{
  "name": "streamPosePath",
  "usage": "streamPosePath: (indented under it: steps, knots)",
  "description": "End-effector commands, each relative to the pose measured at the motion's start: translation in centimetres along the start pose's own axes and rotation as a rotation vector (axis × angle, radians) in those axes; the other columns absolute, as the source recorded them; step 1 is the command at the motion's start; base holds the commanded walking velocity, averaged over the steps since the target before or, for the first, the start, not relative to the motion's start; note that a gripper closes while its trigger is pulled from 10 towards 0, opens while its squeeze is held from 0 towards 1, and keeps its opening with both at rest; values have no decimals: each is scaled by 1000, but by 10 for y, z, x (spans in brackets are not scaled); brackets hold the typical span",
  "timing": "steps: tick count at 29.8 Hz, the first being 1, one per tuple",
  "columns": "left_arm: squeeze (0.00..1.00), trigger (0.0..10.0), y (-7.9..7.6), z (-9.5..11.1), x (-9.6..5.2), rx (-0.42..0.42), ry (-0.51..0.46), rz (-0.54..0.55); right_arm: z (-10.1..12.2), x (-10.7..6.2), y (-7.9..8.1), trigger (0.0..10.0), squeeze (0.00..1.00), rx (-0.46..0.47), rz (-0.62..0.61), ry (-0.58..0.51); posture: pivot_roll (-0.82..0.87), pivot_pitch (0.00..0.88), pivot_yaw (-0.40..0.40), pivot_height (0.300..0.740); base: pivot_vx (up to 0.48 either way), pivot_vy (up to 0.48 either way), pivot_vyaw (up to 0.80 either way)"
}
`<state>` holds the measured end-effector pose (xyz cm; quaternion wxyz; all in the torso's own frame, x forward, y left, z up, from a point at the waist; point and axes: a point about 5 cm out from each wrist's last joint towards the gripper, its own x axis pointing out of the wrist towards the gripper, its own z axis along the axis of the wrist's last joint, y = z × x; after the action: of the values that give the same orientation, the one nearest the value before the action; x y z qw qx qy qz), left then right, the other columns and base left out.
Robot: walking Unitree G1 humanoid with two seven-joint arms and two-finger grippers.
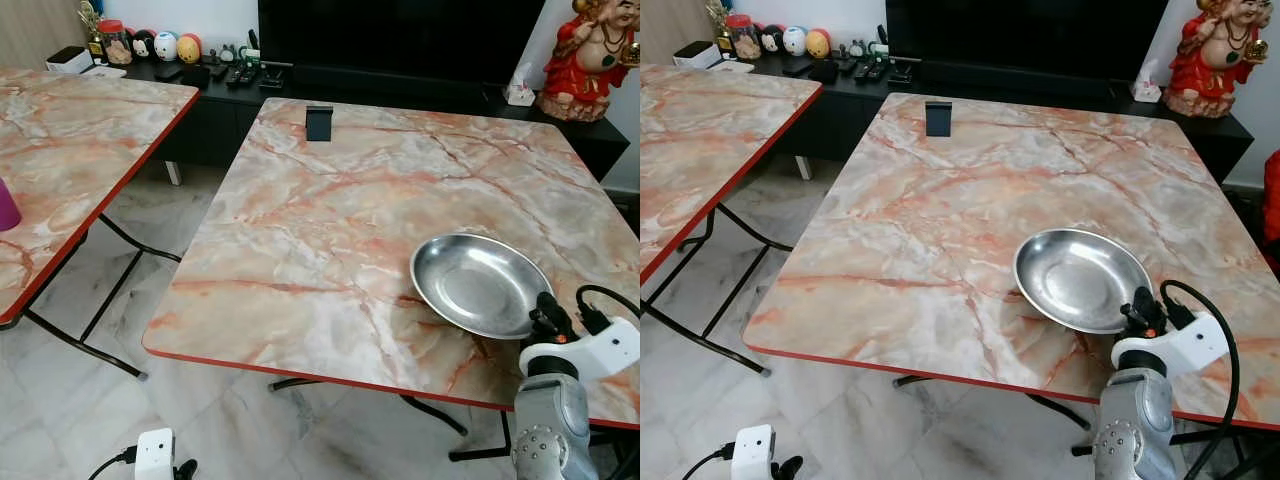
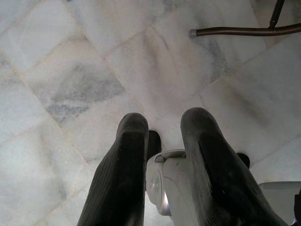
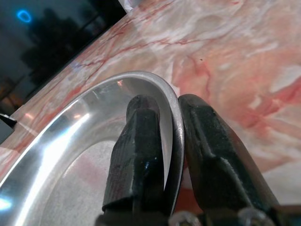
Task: Setting the table
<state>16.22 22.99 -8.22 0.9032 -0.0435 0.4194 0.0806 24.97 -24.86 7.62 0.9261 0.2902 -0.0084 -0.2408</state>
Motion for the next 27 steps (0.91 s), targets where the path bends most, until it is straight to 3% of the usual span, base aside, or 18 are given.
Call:
streamPosePath:
  steps: [1,7,16,25,26,27]
  knots:
    - [0,10000,0,-4,-1,16,28,-9,2,-2,-2,10000,0,-6,-2,-14,-29,0,-61,740,0,0,0]
    - [0,10000,-1,-4,0,32,29,-17,-12,-9,-4,10000,0,-12,-12,27,-27,1,-64,740,0,0,0]
    - [0,10000,23,-13,-8,25,54,20,-21,-10,-17,10000,0,-48,-61,53,-26,2,-66,740,0,0,0]
    - [0,10000,23,-14,-8,20,59,22,-27,-9,-22,10000,0,-55,-84,66,-23,4,-69,740,0,0,0]
    - [0,10000,22,-14,-8,20,59,22,-27,-9,-22,10000,220,-57,-84,65,-23,4,-68,740,0,0,0]
    - [0,10000,22,-14,-8,20,60,22,-27,-9,-22,10000,220,-58,-84,64,-23,4,-68,740,0,0,0]
